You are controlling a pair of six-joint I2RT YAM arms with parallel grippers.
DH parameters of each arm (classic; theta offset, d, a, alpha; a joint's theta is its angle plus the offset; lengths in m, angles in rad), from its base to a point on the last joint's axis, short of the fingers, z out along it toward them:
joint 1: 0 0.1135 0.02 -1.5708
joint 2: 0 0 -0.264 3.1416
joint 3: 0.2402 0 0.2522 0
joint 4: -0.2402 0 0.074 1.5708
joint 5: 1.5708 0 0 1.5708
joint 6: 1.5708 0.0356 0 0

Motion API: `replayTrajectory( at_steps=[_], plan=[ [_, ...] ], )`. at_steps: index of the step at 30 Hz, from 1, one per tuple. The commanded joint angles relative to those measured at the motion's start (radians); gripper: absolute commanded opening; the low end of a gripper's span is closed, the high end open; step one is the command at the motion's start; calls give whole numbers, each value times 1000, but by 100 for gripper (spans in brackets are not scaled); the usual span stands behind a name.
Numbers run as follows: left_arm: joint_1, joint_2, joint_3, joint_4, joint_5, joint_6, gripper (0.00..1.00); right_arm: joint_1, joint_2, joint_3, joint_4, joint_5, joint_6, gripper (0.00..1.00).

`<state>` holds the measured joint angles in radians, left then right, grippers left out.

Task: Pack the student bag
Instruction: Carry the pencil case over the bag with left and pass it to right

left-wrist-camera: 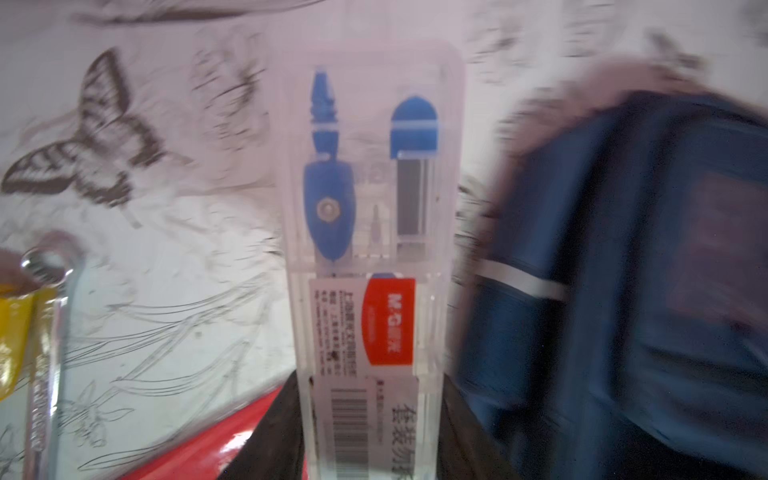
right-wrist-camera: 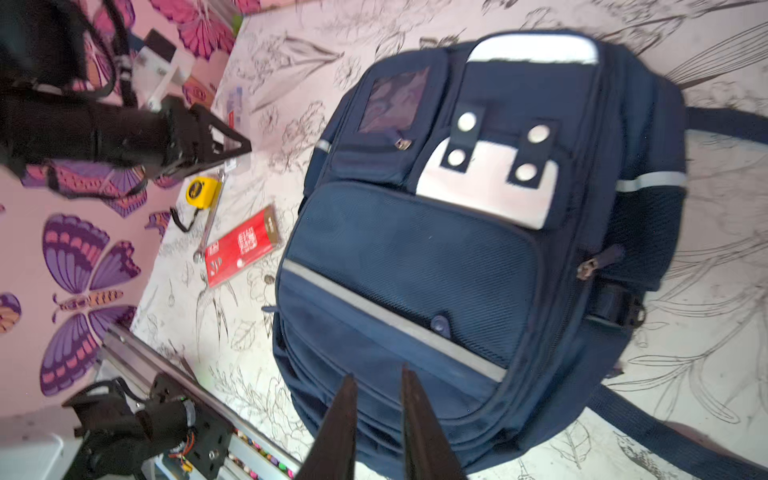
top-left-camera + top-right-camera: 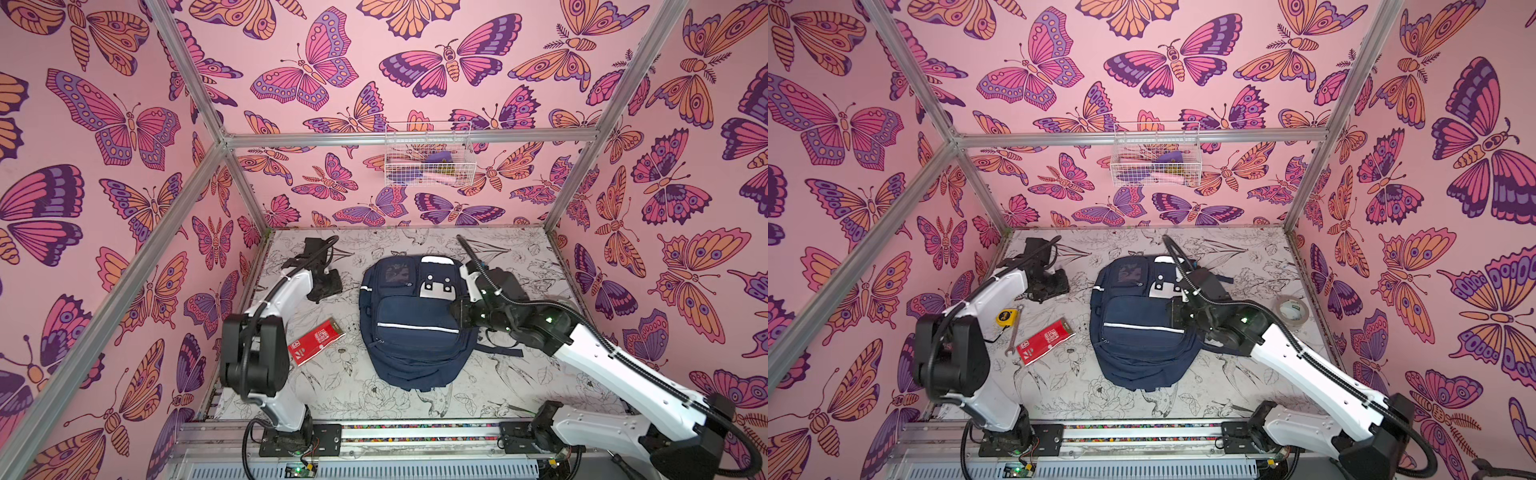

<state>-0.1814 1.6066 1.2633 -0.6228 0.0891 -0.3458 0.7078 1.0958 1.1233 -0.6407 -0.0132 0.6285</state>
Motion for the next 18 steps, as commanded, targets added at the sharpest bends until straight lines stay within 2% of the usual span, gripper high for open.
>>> replayTrajectory(
  at_steps=[1,5,8,11,13,18],
  plan=[
    [-151,-116,-21,12,99,143,18,-116,-50,3,-30,-173,-15,28],
    [-325,-224,-69,14,138,232,12,-283,-83,-31,-10,-354,-30,38],
    [-416,-295,-109,26,215,312,10,-358,-78,-71,46,-489,-24,48],
    [-514,-323,-143,26,245,395,10,-369,-55,-122,161,-639,-5,56],
    [-542,-323,-160,27,242,403,7,-366,-34,-159,253,-735,36,59],
    [-578,-361,-185,32,290,429,4,-340,-15,-209,369,-803,79,60]
  ],
)
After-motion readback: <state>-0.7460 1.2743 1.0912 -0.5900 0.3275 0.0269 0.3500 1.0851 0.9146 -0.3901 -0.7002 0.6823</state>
